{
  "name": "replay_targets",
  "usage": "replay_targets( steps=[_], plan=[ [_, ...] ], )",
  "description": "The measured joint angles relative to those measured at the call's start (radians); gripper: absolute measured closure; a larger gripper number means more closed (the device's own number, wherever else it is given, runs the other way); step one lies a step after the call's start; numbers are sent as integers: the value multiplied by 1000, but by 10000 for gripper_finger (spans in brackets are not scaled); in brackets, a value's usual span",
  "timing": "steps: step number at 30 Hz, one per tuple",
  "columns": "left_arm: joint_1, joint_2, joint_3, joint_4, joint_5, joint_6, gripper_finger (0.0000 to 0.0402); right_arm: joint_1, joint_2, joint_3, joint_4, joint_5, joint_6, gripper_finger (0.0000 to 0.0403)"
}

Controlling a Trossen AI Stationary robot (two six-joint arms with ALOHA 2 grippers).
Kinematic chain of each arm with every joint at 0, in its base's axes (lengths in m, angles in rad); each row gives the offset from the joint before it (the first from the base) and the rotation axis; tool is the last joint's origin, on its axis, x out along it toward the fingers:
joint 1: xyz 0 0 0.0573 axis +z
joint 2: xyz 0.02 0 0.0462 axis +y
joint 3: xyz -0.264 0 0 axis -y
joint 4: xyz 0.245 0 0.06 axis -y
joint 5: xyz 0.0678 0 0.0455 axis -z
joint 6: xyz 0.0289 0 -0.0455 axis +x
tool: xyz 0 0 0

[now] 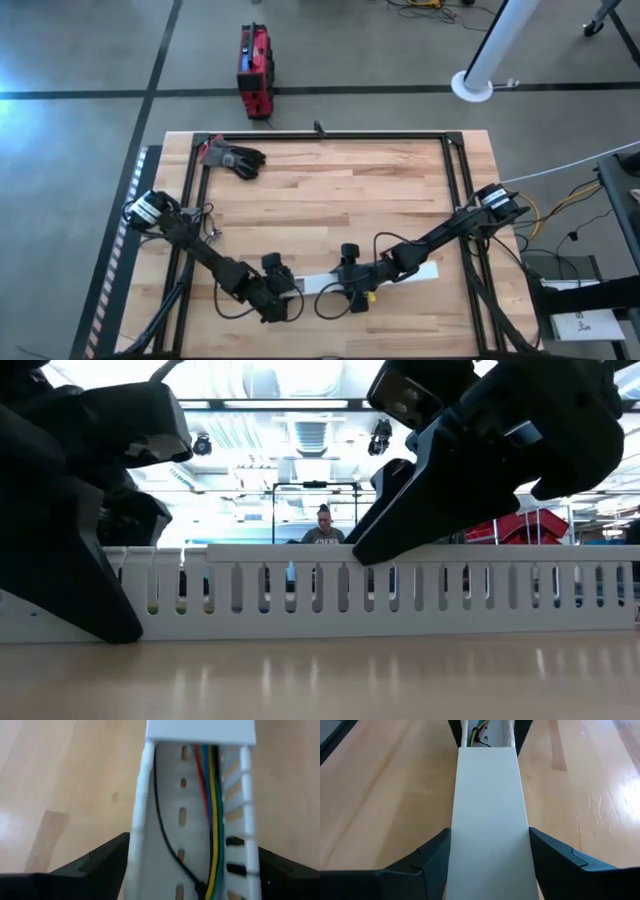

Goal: Ziptie cables
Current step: Close the white cable duct cover

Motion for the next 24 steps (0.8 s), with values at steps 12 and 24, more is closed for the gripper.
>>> replay_targets(
  steps=[12, 24],
  plan=[
    [0, 4, 1, 28, 0, 45, 192, 2, 2, 0, 22, -37, -28, 185],
    [0, 6, -4, 148, -59, 61, 164, 2, 1, 5, 7, 29, 52, 185]
  ],
)
